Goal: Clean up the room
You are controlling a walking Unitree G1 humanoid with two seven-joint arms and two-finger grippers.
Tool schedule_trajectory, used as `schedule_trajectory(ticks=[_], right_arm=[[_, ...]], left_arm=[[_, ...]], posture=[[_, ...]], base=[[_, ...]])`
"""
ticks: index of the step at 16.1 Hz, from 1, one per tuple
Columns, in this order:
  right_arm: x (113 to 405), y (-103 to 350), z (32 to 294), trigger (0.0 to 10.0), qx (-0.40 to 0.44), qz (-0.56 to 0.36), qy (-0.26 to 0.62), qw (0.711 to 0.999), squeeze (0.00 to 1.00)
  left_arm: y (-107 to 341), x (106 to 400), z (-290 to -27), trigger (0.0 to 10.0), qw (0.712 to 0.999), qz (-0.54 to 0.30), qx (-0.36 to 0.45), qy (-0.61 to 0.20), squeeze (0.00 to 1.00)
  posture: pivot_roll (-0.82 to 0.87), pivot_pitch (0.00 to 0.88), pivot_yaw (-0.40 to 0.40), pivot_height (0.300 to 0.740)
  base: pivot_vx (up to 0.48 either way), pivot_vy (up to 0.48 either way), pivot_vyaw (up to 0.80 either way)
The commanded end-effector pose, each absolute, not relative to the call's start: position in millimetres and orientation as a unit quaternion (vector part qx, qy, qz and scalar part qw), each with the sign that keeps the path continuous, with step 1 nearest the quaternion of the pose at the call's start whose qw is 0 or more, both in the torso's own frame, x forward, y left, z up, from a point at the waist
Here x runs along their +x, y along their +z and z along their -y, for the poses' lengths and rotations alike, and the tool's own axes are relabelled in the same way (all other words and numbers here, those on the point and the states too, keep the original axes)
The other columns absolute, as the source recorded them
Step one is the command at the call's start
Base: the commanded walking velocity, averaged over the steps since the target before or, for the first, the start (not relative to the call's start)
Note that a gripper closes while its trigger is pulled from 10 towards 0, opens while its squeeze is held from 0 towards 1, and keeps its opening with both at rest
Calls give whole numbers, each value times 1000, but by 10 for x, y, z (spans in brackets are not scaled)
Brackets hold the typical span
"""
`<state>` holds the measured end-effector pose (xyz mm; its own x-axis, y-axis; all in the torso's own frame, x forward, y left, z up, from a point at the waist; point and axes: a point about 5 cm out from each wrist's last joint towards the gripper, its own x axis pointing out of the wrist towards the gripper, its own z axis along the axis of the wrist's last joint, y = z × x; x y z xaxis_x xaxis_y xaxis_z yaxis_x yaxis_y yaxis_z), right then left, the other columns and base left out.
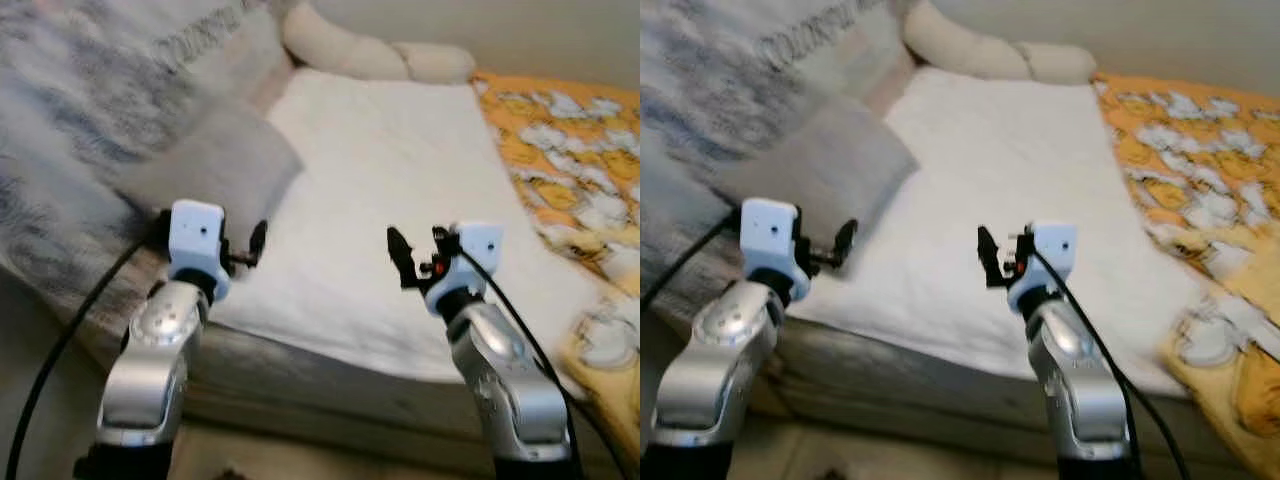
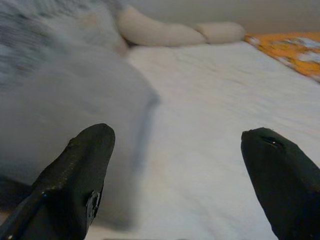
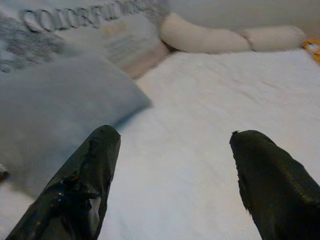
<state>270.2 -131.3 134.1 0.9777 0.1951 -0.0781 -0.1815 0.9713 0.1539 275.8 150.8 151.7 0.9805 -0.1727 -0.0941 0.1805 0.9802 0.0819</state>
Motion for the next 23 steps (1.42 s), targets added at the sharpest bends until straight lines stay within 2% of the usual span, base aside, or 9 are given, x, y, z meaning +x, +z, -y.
schedule_trajectory(ticks=[1, 9, 23], right_arm=[[2708, 1327, 1399, 10000, 62, -56, 71, 994, 0], [2741, 1338, 1388, 10000, 22, -46, 63, 997, 0], [2766, 1297, 1426, 10000, 39, -55, 63, 996, 0]], left_arm=[[1526, 2750, -1435, 10000, 993, -41, 45, -99, 808], [1526, 2739, -1455, 10000, 993, -39, 53, -94, 808], [1519, 2768, -1452, 10000, 993, -35, 58, -96, 808]], posture=[[-25, 0, -32, 740], [-20, 0, -37, 740], [-25, 0, -37, 740]], base=[[0, -382, 0], [0, -389, 0], [0, -385, 0]])
